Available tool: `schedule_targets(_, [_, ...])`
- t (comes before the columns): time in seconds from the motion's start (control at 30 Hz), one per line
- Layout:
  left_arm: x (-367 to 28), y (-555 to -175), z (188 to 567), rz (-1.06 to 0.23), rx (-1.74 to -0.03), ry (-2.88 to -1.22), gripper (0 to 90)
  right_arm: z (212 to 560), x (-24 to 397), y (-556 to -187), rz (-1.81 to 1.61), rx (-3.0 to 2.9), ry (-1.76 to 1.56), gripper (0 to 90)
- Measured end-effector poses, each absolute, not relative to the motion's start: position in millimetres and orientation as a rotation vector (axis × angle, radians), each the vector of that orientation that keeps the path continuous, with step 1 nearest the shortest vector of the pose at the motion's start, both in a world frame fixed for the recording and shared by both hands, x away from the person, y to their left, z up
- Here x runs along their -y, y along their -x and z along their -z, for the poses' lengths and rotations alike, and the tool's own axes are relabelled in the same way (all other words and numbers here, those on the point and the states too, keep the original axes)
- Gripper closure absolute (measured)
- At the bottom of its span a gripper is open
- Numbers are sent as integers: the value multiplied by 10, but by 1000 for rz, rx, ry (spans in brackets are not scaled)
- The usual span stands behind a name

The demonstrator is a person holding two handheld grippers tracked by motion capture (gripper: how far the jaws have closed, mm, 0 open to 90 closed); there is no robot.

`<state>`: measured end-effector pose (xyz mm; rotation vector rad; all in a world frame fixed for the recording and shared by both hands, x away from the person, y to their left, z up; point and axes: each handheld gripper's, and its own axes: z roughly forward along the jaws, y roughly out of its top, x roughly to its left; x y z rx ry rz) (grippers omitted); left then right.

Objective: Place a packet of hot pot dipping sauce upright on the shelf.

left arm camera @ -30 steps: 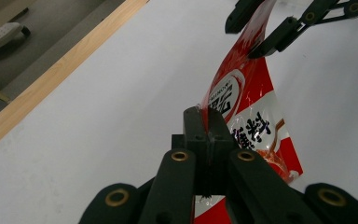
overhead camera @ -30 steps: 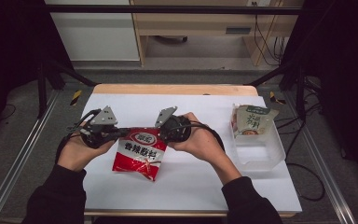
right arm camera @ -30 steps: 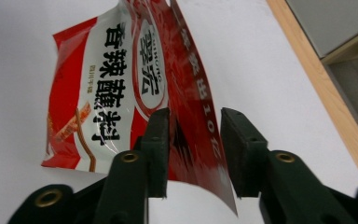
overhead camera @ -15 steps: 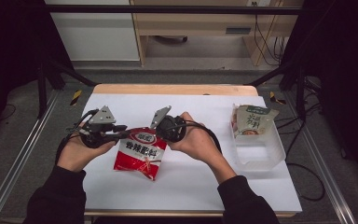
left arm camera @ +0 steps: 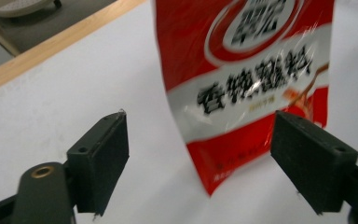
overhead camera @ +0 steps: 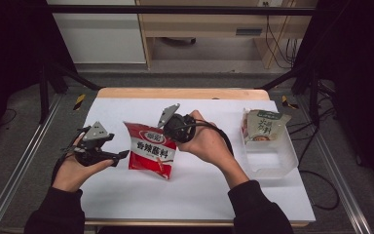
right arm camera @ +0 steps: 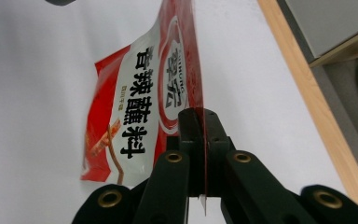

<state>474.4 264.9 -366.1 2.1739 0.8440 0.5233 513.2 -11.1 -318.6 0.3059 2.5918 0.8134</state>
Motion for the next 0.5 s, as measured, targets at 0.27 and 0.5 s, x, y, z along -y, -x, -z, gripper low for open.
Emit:
schedule_targets(0.27, [-2786,-4753,3828,-514,-905,-2171,146,3034,220,-5149,-814,-2576,-333,900])
schedule_targets(0.5, [-2884,-4733,3893,-531,-938,-2164,120,2952,361,-5142,-812,-2558,-351,900])
